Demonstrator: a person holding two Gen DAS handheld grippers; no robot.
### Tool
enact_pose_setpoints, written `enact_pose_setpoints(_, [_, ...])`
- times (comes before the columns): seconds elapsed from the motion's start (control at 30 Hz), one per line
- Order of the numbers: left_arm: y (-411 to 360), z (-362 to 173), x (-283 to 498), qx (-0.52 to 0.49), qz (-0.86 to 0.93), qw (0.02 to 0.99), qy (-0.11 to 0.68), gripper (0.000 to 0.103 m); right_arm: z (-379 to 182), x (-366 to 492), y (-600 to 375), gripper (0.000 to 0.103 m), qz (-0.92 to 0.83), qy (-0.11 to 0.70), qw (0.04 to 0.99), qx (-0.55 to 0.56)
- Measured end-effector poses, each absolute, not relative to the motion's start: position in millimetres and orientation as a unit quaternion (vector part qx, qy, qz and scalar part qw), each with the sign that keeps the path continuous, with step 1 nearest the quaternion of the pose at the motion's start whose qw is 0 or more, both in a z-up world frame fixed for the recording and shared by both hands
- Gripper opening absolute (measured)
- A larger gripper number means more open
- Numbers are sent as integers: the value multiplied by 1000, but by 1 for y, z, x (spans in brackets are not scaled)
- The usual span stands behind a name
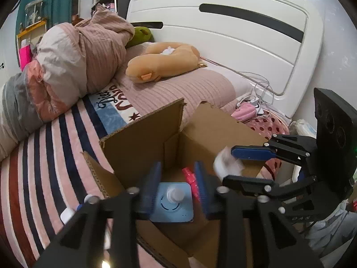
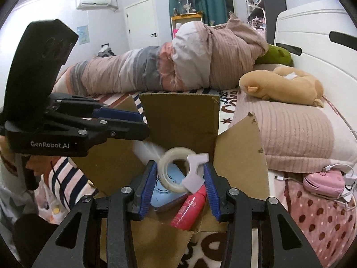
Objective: Organize rigid objects
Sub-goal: 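Carry both items into the box and open both tools, then grasp the gold lipstick with the left tool while the right tool grasps the white concealer tube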
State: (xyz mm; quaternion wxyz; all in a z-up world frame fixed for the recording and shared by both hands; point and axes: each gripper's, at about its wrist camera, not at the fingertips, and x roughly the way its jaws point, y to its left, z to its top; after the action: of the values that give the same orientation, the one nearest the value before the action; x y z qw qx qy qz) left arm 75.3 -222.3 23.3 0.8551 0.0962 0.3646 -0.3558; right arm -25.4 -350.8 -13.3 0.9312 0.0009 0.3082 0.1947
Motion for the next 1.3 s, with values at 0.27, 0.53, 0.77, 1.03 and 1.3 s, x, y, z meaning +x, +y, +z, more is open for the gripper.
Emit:
enact_pose_setpoints(0.27, [-204, 33, 72, 85, -344, 867, 350, 50, -10, -26, -344, 50, 197, 305, 931, -2])
enact_pose_setpoints(0.53, [-152, 57, 47, 71, -311, 892, 321, 55, 7, -45, -321, 51, 206, 298, 932, -9])
enact_pose_setpoints(0.77, [-85, 68, 23, 58, -266, 914, 301, 62, 32, -66, -272, 51, 245, 279, 928, -25])
enact_pose_setpoints(1.03, [-6, 44, 20, 24, -228, 921, 314, 63, 28, -62, -189, 51, 289, 293, 909, -64])
enact_pose_setpoints(1.3, [38, -19, 44, -17, -220, 908, 356, 63, -20, -22, -118, 51, 332, 366, 867, -63])
